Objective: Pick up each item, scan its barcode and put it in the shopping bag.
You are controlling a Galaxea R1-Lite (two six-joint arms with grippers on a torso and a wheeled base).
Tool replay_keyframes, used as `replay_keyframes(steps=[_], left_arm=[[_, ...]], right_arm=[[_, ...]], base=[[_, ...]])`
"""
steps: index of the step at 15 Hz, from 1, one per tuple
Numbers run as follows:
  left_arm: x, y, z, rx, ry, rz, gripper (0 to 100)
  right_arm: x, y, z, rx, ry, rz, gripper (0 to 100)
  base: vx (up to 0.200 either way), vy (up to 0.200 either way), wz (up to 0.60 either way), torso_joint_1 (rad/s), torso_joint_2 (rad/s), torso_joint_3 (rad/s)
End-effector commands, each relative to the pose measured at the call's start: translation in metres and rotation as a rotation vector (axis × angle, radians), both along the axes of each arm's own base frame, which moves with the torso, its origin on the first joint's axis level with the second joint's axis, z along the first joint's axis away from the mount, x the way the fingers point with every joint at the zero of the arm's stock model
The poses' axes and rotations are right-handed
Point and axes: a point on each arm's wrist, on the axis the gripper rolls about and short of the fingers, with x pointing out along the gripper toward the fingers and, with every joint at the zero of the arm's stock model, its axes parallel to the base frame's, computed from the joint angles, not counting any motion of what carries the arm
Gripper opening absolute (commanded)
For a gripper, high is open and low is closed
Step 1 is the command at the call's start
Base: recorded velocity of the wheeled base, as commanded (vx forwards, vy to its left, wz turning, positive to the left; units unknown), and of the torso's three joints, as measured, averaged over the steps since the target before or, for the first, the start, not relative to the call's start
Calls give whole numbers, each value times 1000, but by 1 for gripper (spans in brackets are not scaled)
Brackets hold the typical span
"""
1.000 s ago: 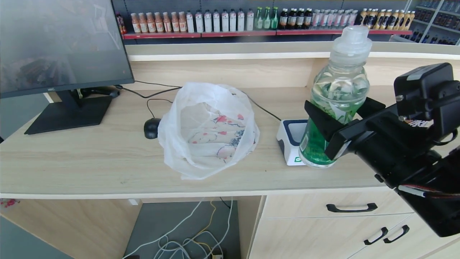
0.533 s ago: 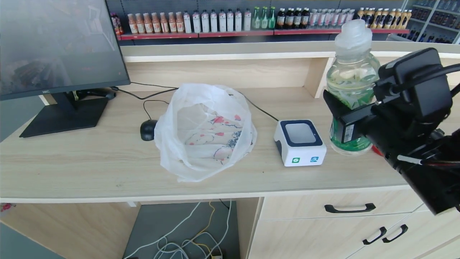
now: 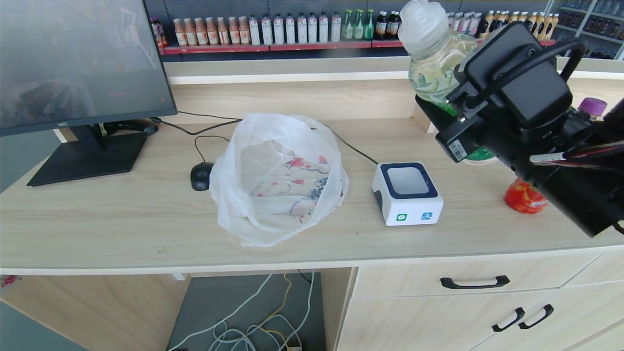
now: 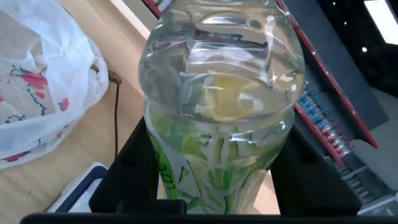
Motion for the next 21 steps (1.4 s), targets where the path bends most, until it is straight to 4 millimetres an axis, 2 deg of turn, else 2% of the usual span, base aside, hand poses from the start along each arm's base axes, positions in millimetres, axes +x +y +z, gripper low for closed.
replay_keyframes(steps=[1,5,6,8,9,13,18,21], left_arm=[[0,0,0,0,0,1,100],[0,0,0,0,0,1,100],[0,0,0,0,0,1,100],[0,0,0,0,0,1,100],[0,0,0,0,0,1,100],[0,0,0,0,0,1,100],[0,0,0,0,0,1,100],[0,0,0,0,0,1,100]], right_arm=[[5,6,2,-60,-33,33,0],[15,16,8,-202,-77,66,0],[15,17,15,-242,-107,81,0],[18,17,14,-338,-126,120,0],[20,17,11,-367,-123,127,0],[35,34,-22,-577,-163,262,0],[34,27,-47,-653,-139,341,0],[37,23,-51,-679,-143,367,0]], base=[[0,0,0,0,0,0],[0,0,0,0,0,0],[0,0,0,0,0,0],[0,0,0,0,0,0],[0,0,0,0,0,0],[0,0,0,0,0,0],[0,0,0,0,0,0],[0,0,0,0,0,0]])
